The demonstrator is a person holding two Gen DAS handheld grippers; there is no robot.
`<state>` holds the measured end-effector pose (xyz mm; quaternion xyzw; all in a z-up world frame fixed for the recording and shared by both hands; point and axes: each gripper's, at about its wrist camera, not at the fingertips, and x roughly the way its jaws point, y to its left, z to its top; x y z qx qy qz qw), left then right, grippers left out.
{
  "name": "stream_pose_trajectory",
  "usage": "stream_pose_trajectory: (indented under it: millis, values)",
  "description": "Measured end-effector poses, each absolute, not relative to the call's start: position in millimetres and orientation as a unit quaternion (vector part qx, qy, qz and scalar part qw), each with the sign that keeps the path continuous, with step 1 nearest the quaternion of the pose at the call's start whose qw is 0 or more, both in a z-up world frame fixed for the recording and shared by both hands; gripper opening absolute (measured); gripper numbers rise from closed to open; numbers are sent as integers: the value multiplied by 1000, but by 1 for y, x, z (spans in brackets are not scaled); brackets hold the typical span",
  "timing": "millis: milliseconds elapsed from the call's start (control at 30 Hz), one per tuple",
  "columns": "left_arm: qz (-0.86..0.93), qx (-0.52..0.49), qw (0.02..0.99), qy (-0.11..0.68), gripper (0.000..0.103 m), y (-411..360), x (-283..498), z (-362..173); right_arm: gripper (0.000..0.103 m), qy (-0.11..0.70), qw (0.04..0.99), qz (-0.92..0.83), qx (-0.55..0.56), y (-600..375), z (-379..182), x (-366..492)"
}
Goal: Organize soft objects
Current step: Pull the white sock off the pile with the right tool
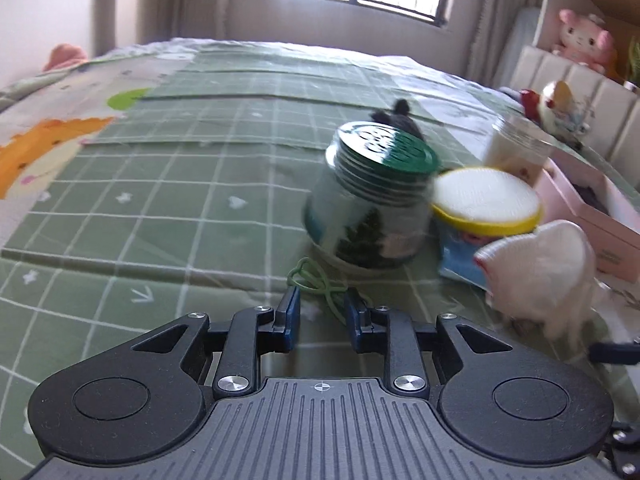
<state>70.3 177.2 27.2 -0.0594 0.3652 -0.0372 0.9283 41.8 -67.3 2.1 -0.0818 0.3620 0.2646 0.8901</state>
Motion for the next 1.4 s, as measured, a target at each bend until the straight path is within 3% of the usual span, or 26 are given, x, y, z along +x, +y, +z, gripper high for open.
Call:
stream_pose_trajectory:
  millis: [200,567,700,767,833,933,1033,1167,1300,1400]
  values:
    - [-40,-95,928,359,27,172,73,24,83,351,894,263,-96,-64,2,38]
    - [-51,5,927,372,31,175,49,31,83,270,929,244,-63,-70,62,75]
    - [-44,-63,930,359,27,197,40,38,82,241,948,206,-37,-70,71,98]
    - [-50,-110,926,358,27,204,41,40,62,252,948,190,-30,-69,68,115]
    - [-54,-119,922,363,27,200,45,39,51,288,937,196,-30,-66,58,127]
    - [-50,-94,920,377,27,185,51,32,51,338,913,224,-34,-62,36,120]
    - [-43,-60,925,373,28,171,52,27,55,358,892,268,-61,-56,18,88]
    - [-62,-63,923,374,30,166,50,24,71,369,876,297,-88,-52,5,55]
    - [-74,-55,921,378,30,163,46,22,76,367,875,307,-69,-59,17,48]
    - [-75,-48,921,379,30,160,44,21,87,336,891,299,-64,-66,34,48]
